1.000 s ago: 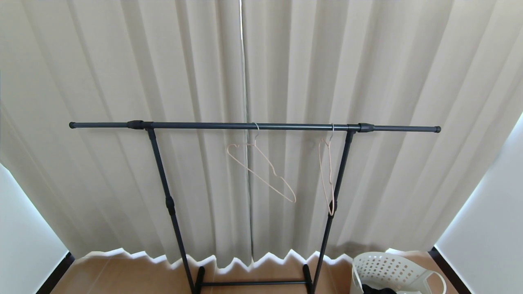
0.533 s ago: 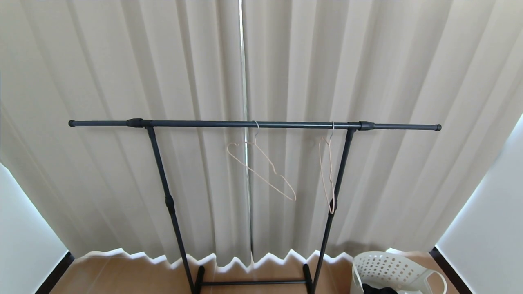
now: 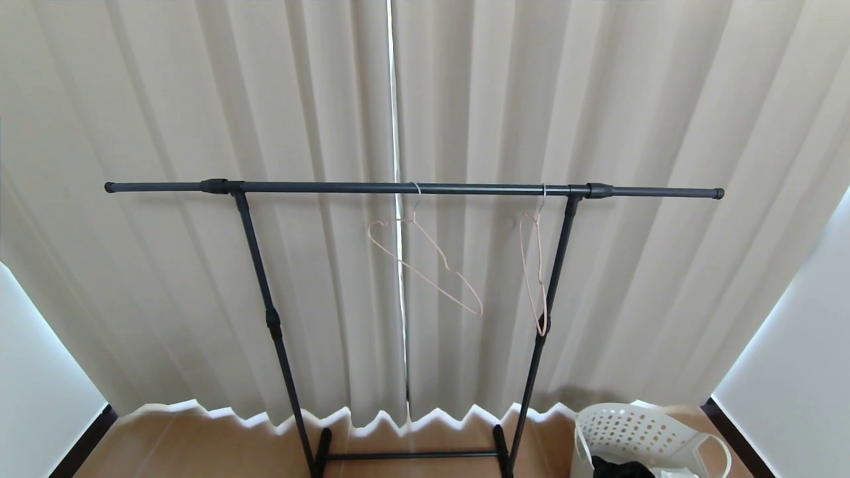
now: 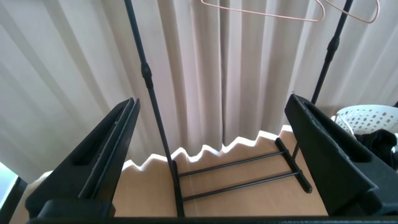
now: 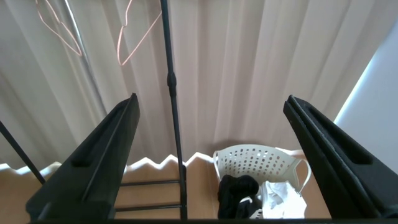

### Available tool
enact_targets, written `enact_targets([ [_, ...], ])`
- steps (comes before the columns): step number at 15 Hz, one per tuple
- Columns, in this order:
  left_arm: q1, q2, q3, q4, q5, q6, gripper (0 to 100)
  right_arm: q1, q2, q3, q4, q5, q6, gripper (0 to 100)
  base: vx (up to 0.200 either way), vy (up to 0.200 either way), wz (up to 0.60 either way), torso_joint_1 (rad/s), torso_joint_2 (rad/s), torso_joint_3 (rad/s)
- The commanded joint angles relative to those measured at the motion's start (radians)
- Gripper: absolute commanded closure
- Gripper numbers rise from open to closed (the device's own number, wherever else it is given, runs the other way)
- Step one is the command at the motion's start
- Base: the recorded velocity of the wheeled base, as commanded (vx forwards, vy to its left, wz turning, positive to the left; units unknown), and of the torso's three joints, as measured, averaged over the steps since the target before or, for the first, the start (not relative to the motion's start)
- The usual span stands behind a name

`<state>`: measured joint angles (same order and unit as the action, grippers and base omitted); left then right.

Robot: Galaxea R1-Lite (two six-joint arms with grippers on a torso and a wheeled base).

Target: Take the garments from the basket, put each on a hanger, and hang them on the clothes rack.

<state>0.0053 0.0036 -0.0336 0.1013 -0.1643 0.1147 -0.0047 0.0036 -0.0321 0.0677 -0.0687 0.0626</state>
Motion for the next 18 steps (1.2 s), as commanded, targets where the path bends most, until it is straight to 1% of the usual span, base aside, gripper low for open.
enact_targets([
  [1, 0.001, -0.001, 0.0, 0.0, 0.0, 0.0, 0, 0.0, -0.001, 0.0, 0.0, 0.0, 0.0, 0, 0.0, 0.0, 0.0, -0.134, 0.33, 0.193],
  [12, 0.001, -0.001, 0.0, 0.0, 0.002, -0.001, 0, 0.0, -0.001, 0.0, 0.0, 0.0, 0.002, 0, 0.0, 0.0, 0.0, -0.146, 0.35, 0.205],
  [18, 0.001, -0.001, 0.0, 0.0, 0.002, -0.003, 0, 0.0, -0.001, 0.0, 0.0, 0.0, 0.003, 0, 0.0, 0.0, 0.0, -0.164, 0.43, 0.264],
])
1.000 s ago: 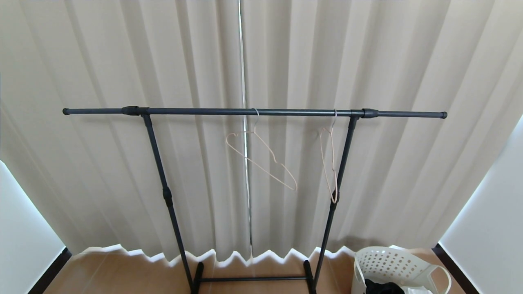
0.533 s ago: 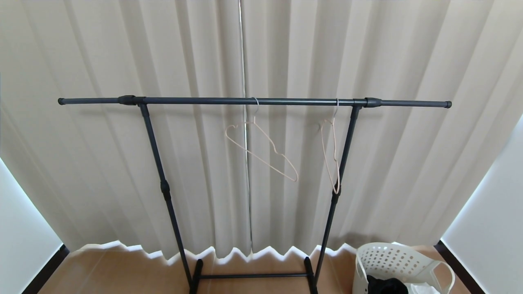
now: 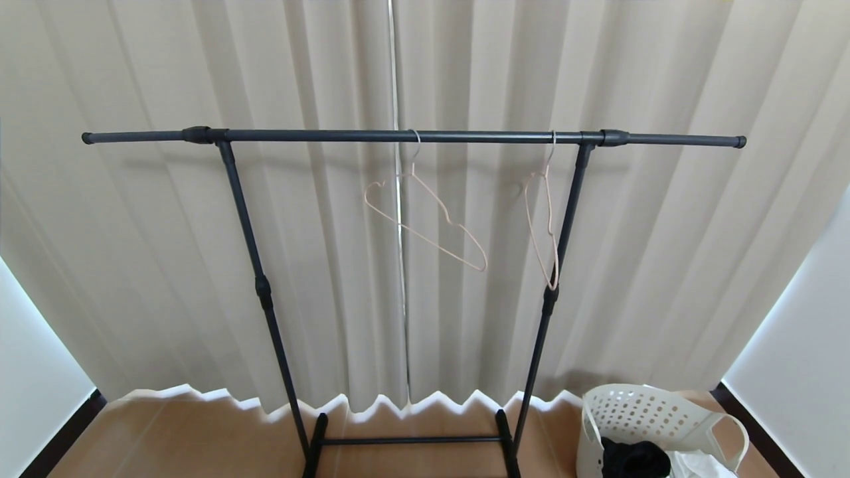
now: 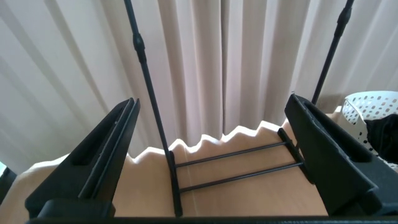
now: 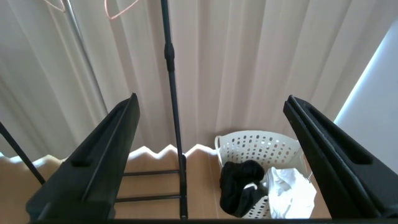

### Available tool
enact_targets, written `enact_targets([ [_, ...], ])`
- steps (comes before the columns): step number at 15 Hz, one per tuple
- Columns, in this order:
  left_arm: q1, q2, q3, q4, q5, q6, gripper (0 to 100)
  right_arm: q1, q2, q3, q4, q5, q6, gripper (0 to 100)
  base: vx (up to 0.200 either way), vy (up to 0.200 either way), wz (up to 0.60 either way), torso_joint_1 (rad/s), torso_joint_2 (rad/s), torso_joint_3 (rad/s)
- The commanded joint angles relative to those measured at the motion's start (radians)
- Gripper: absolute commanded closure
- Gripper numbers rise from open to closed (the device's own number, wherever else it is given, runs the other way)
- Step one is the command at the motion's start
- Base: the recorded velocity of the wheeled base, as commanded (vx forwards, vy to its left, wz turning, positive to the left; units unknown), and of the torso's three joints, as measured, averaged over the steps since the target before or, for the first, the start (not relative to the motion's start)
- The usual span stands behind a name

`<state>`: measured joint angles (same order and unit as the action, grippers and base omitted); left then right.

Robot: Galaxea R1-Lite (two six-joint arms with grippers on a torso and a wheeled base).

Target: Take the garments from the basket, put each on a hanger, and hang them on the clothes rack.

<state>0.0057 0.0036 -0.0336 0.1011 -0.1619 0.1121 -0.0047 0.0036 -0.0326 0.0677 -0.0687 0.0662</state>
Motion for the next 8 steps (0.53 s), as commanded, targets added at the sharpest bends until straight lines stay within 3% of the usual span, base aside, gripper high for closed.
enact_targets([
  [1, 0.0, -0.001, 0.0, 0.0, -0.001, 0.0, 0, 0.0, -0.001, 0.0, 0.0, 0.0, 0.0, 0, 0.0, 0.0, 0.0, -0.207, 0.54, 0.334],
  [8, 0.0, -0.001, 0.0, 0.0, 0.001, 0.0, 0, 0.0, -0.001, 0.0, 0.0, 0.0, 0.001, 0, 0.0, 0.0, 0.0, -0.184, 0.54, 0.354],
])
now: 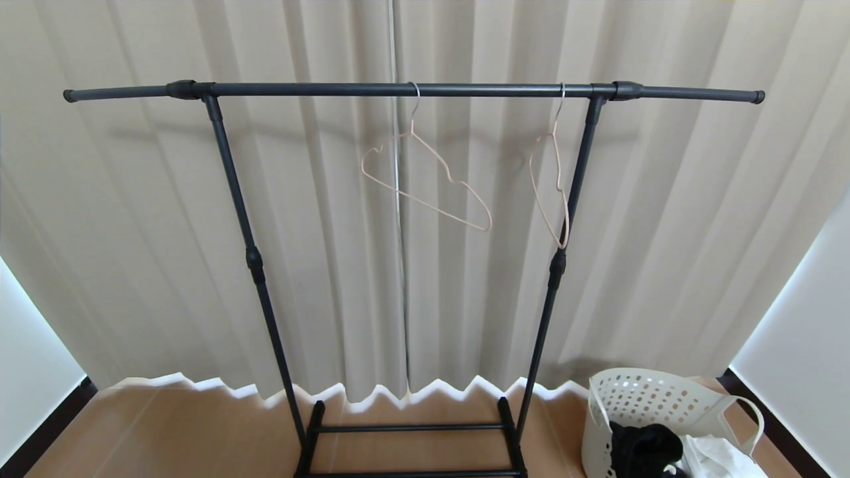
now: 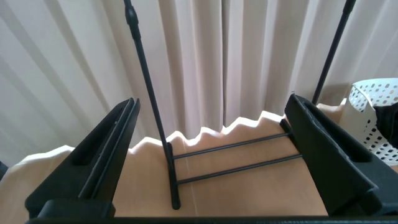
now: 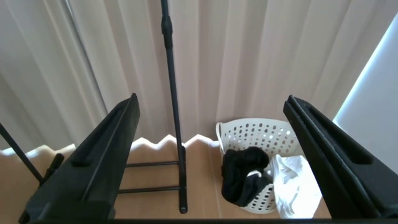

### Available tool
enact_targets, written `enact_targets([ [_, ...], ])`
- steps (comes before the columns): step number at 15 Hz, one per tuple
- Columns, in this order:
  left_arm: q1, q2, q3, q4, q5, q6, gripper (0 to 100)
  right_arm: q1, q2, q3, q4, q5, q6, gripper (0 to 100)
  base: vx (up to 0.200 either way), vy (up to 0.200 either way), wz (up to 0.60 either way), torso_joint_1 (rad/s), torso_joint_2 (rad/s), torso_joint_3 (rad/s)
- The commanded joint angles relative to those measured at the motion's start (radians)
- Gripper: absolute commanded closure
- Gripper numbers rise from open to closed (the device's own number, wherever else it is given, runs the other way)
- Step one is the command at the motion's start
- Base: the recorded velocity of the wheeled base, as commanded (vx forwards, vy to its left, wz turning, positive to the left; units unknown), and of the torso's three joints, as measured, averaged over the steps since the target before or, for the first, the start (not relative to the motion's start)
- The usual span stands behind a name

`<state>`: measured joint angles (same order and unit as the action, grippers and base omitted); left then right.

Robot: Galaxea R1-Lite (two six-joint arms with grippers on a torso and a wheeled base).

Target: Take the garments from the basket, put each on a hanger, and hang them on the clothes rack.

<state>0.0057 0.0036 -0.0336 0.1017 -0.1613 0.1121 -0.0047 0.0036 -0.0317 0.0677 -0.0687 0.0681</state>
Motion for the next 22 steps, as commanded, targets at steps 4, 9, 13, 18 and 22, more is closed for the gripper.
enact_targets([
  [4, 0.0, -0.001, 0.0, 0.0, -0.001, -0.002, 0, 0.0, -0.001, -0.001, 0.0, 0.0, 0.001, 0, 0.0, 0.0, 0.0, -0.136, 0.5, 0.359],
  [9, 0.0, -0.001, 0.0, 0.0, -0.001, -0.002, 0, 0.0, -0.001, -0.001, 0.0, 0.0, -0.001, 0, 0.0, 0.0, 0.0, -0.091, 0.47, 0.375],
  [13, 0.0, -0.001, 0.0, 0.0, -0.001, -0.002, 0, 0.0, -0.001, -0.001, 0.0, 0.0, -0.001, 0, 0.0, 0.0, 0.0, -0.026, 0.37, 0.316],
  [18, 0.0, -0.001, 0.0, 0.0, -0.001, -0.002, 0, 0.0, -0.001, -0.001, 0.0, 0.0, -0.001, 0, 0.0, 0.0, -0.48, -0.019, 0.08, 0.079],
  [22, 0.0, -0.001, 0.0, 0.0, -0.001, 0.0, 0, 0.0, -0.001, -0.001, 0.0, 0.0, 0.001, 0, 0.0, 0.0, -0.3, 0.001, 0.01, 0.005],
])
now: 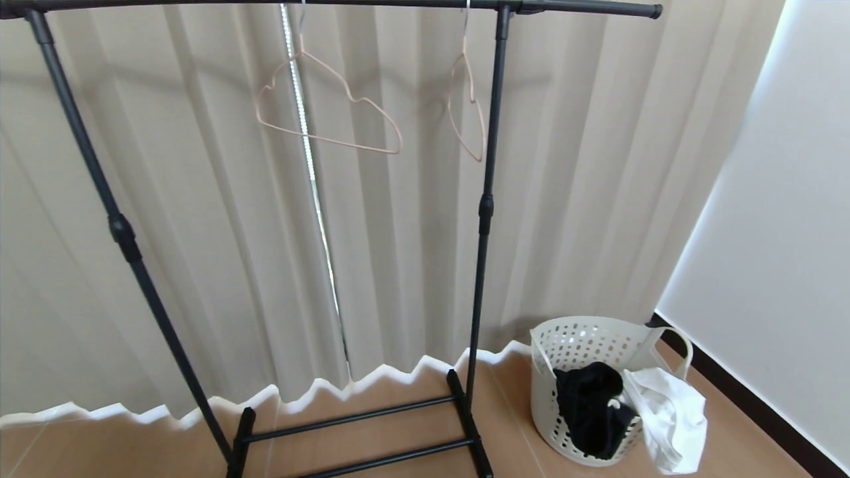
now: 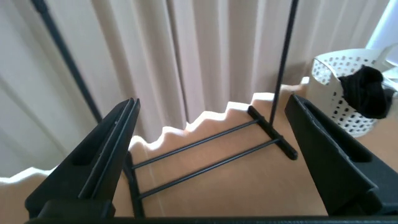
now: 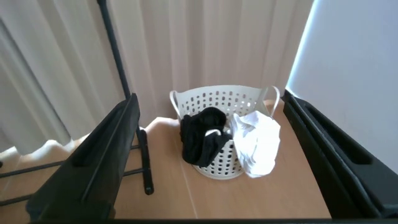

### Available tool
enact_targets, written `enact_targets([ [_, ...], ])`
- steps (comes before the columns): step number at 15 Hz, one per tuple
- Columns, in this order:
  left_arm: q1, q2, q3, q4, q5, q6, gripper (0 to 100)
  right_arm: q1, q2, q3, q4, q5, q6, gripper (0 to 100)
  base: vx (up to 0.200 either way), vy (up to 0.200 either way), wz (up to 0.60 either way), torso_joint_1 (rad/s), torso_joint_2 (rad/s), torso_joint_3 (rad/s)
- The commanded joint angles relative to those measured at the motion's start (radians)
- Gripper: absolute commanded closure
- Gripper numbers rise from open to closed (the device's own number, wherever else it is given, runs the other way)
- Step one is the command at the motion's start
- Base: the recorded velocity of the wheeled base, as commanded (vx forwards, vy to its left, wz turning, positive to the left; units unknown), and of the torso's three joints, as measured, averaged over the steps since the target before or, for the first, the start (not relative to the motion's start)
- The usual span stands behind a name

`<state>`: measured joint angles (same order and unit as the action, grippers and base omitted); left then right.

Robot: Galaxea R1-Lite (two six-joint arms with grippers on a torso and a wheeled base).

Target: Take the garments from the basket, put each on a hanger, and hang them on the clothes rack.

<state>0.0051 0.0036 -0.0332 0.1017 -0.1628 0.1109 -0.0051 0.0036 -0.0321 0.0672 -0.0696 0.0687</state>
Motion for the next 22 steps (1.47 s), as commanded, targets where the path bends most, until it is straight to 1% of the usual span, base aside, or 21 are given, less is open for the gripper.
enact_targets([
  [1, 0.001, -0.001, -0.001, 0.0, 0.0, 0.001, 0, 0.001, -0.001, 0.0, 0.0, 0.001, 0.0, 0, 0.0, 0.0, 0.0, 0.0, 0.0, 0.0],
  [5, 0.001, -0.001, -0.001, 0.0, 0.0, 0.001, 0, 0.001, -0.001, 0.0, 0.0, 0.001, -0.001, 0, 0.0, -0.2, 0.0, -0.002, 0.01, 0.002],
  [9, 0.001, -0.001, -0.001, 0.0, 0.0, 0.001, 0, 0.001, -0.001, 0.0, 0.0, 0.001, -0.001, 0, 0.2, -0.2, 0.0, -0.005, 0.0, 0.004],
  [10, 0.001, -0.001, -0.001, 0.0, 0.0, 0.001, 0, 0.001, -0.001, 0.0, 0.0, 0.001, -0.001, 0, 0.2, -0.2, -0.6, -0.002, 0.0, 0.007],
  [12, 0.001, -0.001, -0.002, 0.0, 0.0, 0.0, 0, 0.001, -0.001, 0.0, 0.0, 0.001, -0.001, 0, 0.0, 0.0, -0.6, 0.012, 0.01, 0.002],
  [22, 0.001, -0.001, -0.001, 0.0, 0.002, -0.007, 0, 0.001, -0.001, 0.0, 0.0, 0.001, -0.001, 0, 0.0, 0.0, 0.0, 0.0, 0.0, 0.0],
])
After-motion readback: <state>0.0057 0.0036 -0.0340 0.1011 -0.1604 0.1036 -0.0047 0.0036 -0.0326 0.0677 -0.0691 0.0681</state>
